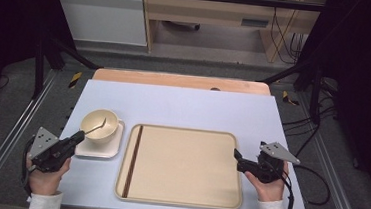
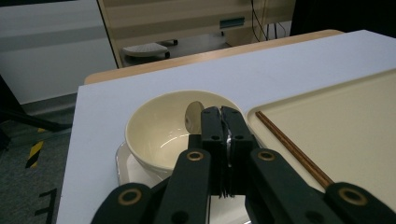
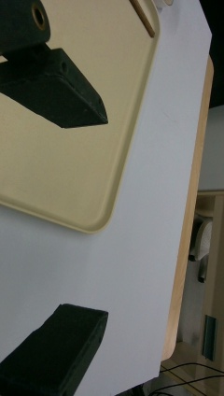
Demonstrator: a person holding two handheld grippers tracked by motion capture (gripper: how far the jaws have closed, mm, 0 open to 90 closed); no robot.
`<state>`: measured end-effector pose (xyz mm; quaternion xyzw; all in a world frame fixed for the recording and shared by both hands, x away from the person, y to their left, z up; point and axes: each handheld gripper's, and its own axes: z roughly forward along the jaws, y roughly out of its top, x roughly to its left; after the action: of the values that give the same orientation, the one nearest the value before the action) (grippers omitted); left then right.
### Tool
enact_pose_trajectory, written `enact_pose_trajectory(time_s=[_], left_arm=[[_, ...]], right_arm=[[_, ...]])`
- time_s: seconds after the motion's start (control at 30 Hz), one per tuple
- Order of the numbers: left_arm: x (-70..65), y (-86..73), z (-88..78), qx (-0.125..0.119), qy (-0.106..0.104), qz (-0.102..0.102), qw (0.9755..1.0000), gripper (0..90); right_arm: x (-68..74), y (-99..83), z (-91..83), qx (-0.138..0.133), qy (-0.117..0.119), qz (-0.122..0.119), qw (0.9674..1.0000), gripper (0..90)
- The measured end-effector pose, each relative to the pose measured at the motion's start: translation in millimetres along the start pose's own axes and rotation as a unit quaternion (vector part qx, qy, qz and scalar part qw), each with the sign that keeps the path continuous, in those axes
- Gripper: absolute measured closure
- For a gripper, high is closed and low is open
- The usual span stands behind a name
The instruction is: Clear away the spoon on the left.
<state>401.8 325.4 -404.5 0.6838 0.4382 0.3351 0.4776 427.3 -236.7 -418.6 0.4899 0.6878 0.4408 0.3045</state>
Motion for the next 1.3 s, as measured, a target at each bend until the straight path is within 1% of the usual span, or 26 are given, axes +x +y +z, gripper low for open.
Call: enact_pose_trajectory(time_s=[0.03, 0.07, 0.1, 0.2, 0.23, 0.37, 0.4, 0.43, 0.5, 0.53, 0.57, 0.6, 0.7, 0.77, 0.8, 0.87, 1.0, 1.03, 1.1, 1.3], left_arm=[[-0.2, 1.7, -2.0, -0.006, 0.003, 0.002, 1.0, 88.8], [-0.2, 1.7, -2.0, -0.006, 0.003, 0.002, 1.0, 88.8], [-1.5, 3.5, -4.0, -0.014, 0.002, -0.002, 0.9999, 88.8], [-3.2, 5.6, -6.2, -0.02, 0.0, -0.003, 0.9998, 88.8], [-5.6, 7.9, -8.2, -0.028, 0.0, 0.0, 0.9996, 88.8], [-10.2, 13.1, -12.2, -0.042, -0.009, 0.001, 0.9991, 88.8], [-10.2, 13.1, -12.2, -0.042, -0.009, 0.001, 0.9991, 88.8], [-12.4, 15.3, -14.1, -0.05, -0.018, 0.004, 0.9986, 88.8], [-14.2, 16.4, -14.5, -0.054, -0.018, 0.003, 0.9984, 88.8], [-15.3, 17.1, -14.8, -0.054, -0.017, 0.006, 0.9984, 88.8], [-19.3, 18.5, -15.6, -0.058, -0.02, 0.01, 0.9981, 88.8], [-19.3, 18.5, -15.6, -0.058, -0.02, 0.01, 0.9981, 88.8], [-26.2, 20.4, -15.4, -0.064, -0.021, 0.016, 0.9976, 88.8], [-30.9, 21.9, -15.1, -0.066, -0.027, 0.022, 0.9972, 88.8], [-35.8, 23.2, -14.3, -0.069, -0.032, 0.028, 0.9967, 88.8], [-37.8, 23.7, -13.8, -0.069, -0.035, 0.029, 0.9966, 88.8], [-49.5, 25.1, -9.5, -0.066, -0.047, 0.043, 0.9958, 88.8], [-56.5, 25.1, -5.8, -0.063, -0.053, 0.05, 0.9953, 88.8], [-58.6, 25.0, -4.6, -0.061, -0.055, 0.053, 0.9952, 88.8], [-73.8, 23.9, 5.6, -0.049, -0.071, 0.071, 0.9937, 88.8]], right_arm=[[-0.3, 0.5, -0.4, -0.001, 0.0, 0.0, 1.0, 6.7], [-0.2, 0.8, -0.7, -0.002, 0.0, 0.001, 1.0, 6.8], [-0.1, 1.0, -1.2, -0.002, 0.002, 0.003, 1.0, 6.7], [0.1, 1.0, -1.6, -0.002, 0.002, 0.002, 1.0, 6.7], [0.3, 1.3, -1.7, -0.003, 0.002, 0.001, 1.0, 6.7], [1.6, 1.7, -1.5, -0.004, 0.003, 0.0, 1.0, 6.7], [1.6, 1.7, -1.5, -0.004, 0.003, 0.0, 1.0, 6.7], [1.3, 1.8, -1.6, -0.004, 0.003, -0.001, 1.0, 6.7], [0.9, 1.8, -1.5, -0.004, 0.002, -0.001, 1.0, 6.7], [0.9, 1.8, -1.5, -0.004, 0.002, -0.001, 1.0, 6.7], [0.6, 1.8, -1.9, -0.003, 0.002, -0.002, 1.0, 6.7], [0.6, 1.8, -1.9, -0.003, 0.002, -0.002, 1.0, 6.7], [0.7, 2.1, -2.3, -0.004, 0.002, -0.002, 1.0, 6.6], [0.9, 2.2, -2.3, -0.005, 0.002, 0.0, 1.0, 6.7], [0.8, 2.2, -2.3, -0.004, 0.002, -0.001, 1.0, 6.7], [0.8, 2.2, -2.2, -0.004, 0.002, -0.001, 1.0, 6.7], [0.9, 1.8, -1.6, -0.004, 0.002, -0.001, 1.0, 6.7], [1.1, 1.8, -1.7, -0.003, 0.002, -0.001, 1.0, 6.7], [1.3, 1.9, -1.8, -0.004, 0.002, -0.001, 1.0, 6.7], [0.5, 1.8, -1.7, -0.004, 0.001, -0.002, 1.0, 6.7]])
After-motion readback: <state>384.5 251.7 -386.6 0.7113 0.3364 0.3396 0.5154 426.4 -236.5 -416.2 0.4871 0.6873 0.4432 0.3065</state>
